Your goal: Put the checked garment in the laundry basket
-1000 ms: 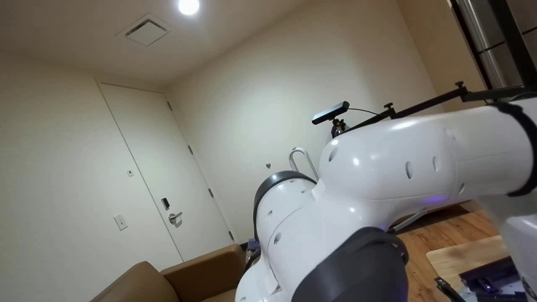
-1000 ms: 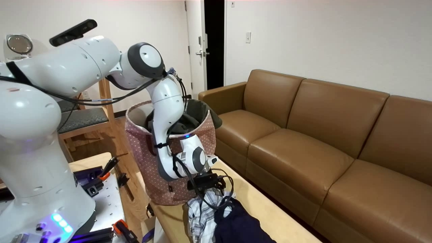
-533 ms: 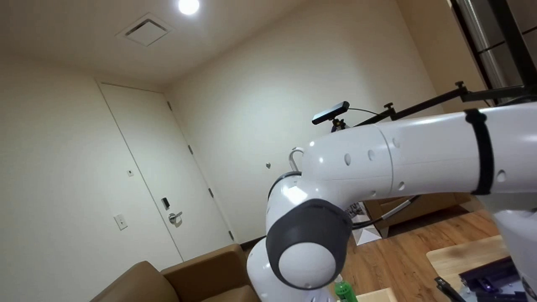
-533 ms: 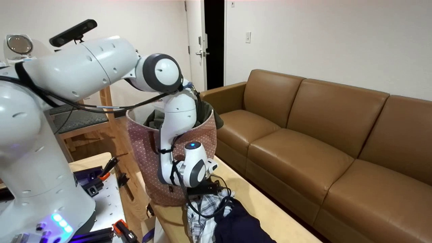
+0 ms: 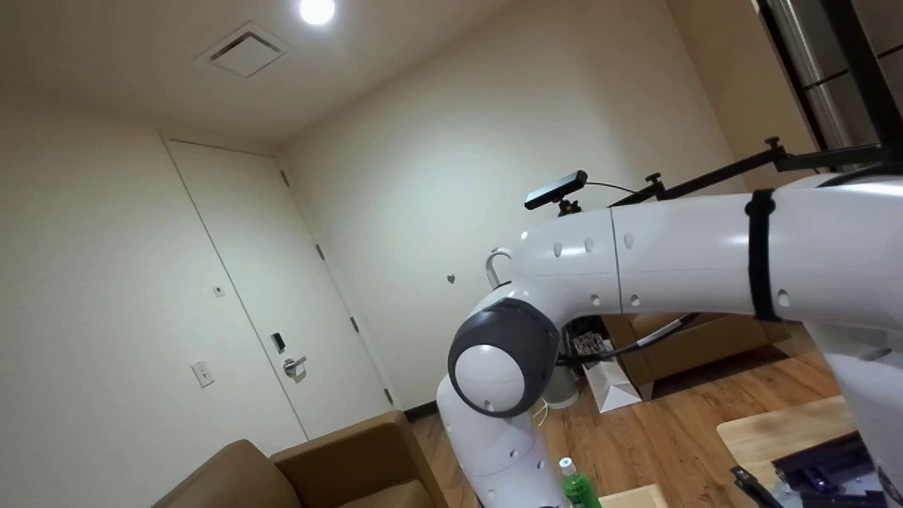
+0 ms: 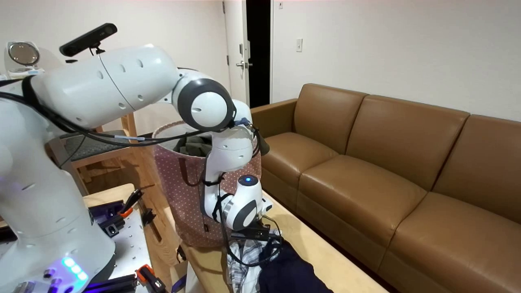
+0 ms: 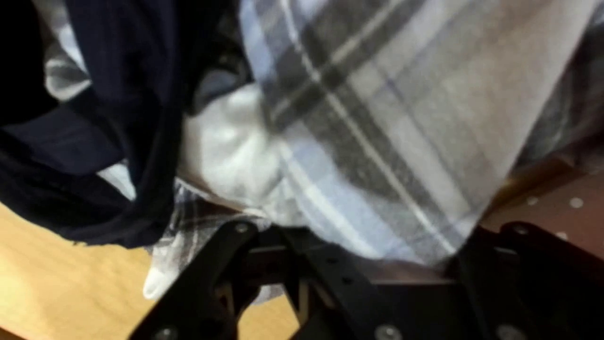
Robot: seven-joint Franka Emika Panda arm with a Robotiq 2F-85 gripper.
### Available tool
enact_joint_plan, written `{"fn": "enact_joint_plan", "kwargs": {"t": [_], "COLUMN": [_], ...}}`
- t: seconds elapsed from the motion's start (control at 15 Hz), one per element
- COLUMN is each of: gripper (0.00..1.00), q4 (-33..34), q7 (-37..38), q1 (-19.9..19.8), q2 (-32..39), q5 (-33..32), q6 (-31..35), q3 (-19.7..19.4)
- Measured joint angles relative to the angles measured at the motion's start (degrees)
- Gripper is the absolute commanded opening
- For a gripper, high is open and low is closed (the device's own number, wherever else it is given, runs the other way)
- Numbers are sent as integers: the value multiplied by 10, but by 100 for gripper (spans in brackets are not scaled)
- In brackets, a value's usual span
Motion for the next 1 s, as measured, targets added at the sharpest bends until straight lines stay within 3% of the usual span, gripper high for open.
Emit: {"fn": "enact_joint_plan", "kwargs": {"t": [0.13,0.53,0.73,0.8,1.0], "gripper": [5,7,4,14,14], "q4": [2,-5,-64,-94,-170], "q7": [-7,-12,-7,-7,-7], "q1": [-18,-39,-38,-38,-38], "q2": [0,-8,-64,-91,-163], "q5": [0,4,6,6,6], "q6": [-7,-14,4,12,31], "q3": [13,24,12,8,0]}}
